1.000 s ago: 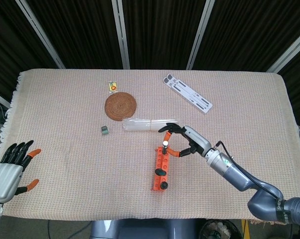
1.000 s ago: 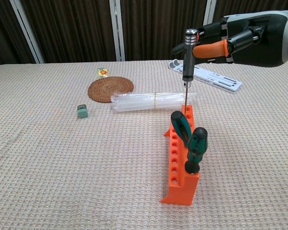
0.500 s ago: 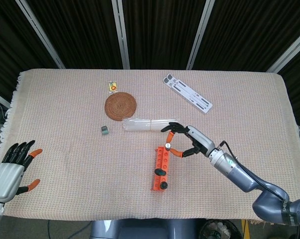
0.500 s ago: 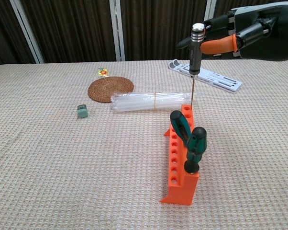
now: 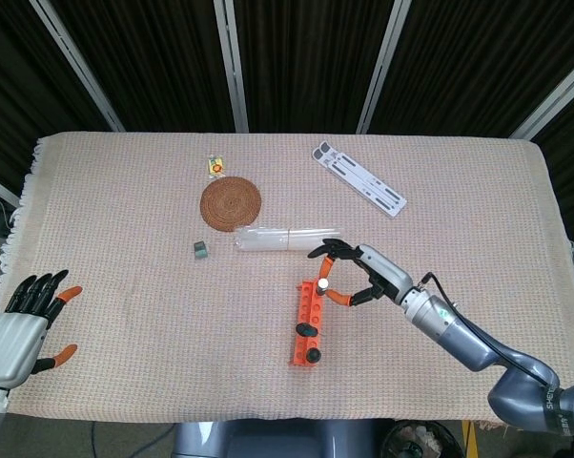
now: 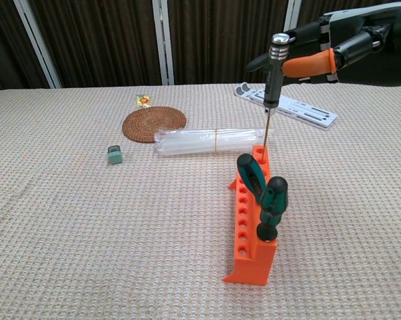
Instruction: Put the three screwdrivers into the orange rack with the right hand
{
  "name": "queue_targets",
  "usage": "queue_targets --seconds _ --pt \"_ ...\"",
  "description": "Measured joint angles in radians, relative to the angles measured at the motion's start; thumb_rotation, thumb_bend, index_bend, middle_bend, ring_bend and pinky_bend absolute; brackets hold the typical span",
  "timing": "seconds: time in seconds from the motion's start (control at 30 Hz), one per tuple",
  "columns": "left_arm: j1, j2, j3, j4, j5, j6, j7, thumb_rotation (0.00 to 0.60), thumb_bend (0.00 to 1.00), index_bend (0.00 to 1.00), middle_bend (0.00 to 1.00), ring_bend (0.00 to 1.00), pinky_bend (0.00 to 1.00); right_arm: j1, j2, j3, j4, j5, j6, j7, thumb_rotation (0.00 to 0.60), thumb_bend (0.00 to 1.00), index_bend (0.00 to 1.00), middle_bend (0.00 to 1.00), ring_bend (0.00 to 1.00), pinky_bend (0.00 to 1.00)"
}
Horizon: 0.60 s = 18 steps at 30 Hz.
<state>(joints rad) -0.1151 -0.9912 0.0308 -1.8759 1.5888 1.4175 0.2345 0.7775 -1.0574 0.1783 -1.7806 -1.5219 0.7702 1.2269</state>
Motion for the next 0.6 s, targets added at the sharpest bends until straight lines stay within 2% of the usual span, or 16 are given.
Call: queue_targets --seconds 0.6 --pt "0.002 -0.003 0.001 0.011 -0.008 -0.002 -0.009 0.6 0.18 0.17 0.0 0.0 0.0 0.023 -0.019 -0.007 0.025 0.023 -0.013 -0.009 0.6 0.44 0.6 0.22 0.0 0.0"
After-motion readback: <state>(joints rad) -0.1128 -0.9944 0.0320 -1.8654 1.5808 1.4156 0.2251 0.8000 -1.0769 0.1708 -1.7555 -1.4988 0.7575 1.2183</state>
